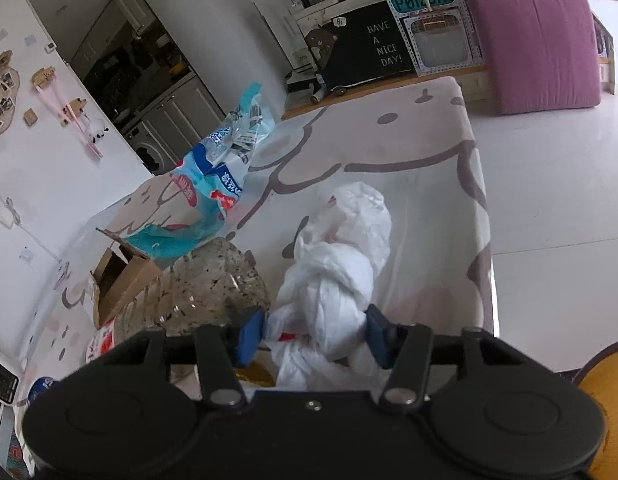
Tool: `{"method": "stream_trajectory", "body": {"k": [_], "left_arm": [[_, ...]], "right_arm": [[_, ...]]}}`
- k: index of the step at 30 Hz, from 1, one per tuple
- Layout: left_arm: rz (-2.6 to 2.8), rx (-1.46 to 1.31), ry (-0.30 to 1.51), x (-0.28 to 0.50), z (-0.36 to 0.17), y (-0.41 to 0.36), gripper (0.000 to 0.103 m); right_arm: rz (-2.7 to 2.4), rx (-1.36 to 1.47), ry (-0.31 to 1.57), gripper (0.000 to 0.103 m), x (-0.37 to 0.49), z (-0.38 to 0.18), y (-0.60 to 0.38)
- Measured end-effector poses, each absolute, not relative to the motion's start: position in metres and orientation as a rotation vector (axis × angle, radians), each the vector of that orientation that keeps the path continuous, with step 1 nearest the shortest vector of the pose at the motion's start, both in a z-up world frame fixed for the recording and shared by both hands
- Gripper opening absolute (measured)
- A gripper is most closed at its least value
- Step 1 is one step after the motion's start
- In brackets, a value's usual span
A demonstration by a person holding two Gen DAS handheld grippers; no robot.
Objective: Collect trash
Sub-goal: 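Grasp the white plastic bag with the right tool while the left tool grasps the gold wrapper, then carry the plastic bag and gold wrapper with both tools to the wastebasket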
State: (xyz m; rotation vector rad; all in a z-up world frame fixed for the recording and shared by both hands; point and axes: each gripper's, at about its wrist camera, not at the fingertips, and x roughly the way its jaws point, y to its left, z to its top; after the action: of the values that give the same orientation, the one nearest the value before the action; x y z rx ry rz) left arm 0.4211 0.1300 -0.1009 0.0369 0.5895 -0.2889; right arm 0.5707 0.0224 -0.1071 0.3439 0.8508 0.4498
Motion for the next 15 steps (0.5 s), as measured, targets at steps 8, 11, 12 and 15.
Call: {"method": "stream_trajectory", "body": {"k": [8,11,12,15], "left_arm": [[-0.237,0.041,0.574,0.421,-0.099,0.132,0.029],[-0.225,0.035,0.565,0.414,-0.096,0.133,0.025],[-0.224,0.029,0.566,0.410,-0.095,0.134,0.025],[-0.218,0.009,0.575,0.403,-0.093,0.137,0.025]], "right_arm": [[0.470,0.265,0.835,0.052,0.561,-0.102,0.014],[0.479,0.239,0.823,0.052,0.554,-0.099,0.007],[0.478,0.233,0.817,0.051,0.552,-0.098,0.004],[0.491,0.221,0.810,0.051,0.544,-0.093,-0.005]]}}
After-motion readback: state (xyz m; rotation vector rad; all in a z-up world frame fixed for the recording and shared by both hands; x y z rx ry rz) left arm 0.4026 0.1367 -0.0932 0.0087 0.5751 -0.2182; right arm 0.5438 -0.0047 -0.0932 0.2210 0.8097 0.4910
